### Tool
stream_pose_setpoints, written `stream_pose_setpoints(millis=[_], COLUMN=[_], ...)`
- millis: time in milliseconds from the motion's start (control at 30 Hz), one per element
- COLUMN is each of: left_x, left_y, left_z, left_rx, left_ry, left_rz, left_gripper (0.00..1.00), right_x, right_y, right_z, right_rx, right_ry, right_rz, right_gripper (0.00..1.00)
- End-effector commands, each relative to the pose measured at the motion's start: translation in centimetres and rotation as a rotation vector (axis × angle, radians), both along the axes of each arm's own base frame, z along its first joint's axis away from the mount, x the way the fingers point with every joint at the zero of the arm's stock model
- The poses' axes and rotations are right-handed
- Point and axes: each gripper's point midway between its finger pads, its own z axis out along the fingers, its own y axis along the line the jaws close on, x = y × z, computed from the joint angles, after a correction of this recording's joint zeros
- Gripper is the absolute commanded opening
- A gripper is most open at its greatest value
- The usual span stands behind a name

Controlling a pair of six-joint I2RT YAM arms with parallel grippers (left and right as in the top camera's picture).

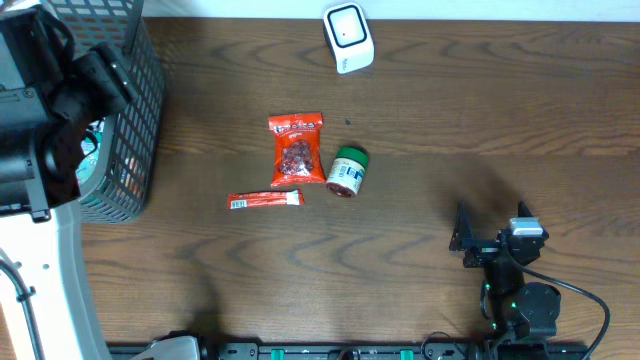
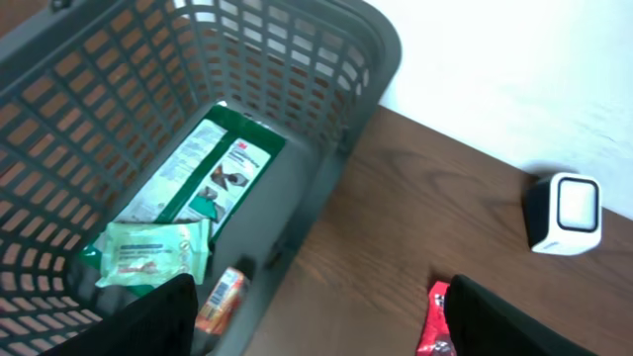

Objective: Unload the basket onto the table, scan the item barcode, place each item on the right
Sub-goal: 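Move the left gripper back over the basket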

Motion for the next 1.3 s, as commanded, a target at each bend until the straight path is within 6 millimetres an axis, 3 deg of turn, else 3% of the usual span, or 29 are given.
stream_pose_setpoints(millis=[0, 567, 1267], left_x=[-0.6, -1.6, -1.6], left_y=[0.5, 0.3, 0.3], left_z=[0.7, -0.5, -0.5], left_rx=[0.023, 0.012, 0.012], left_ry=[-0.009, 0.056, 0.053], left_rz=[0.012, 0.011, 0.012], left_gripper=[0.8, 0.81, 0.8], right_x=[0.0, 0.0, 0.0], right_y=[-0.1, -0.1, -0.1], right_z=[0.0, 0.0, 0.0], right_rx=[-0.005, -0.005, -0.005], right_ry=[0.0, 0.0, 0.0], right_rz=[-0.003, -0.003, -0.003], right_gripper=[0.99, 0.99, 0.99])
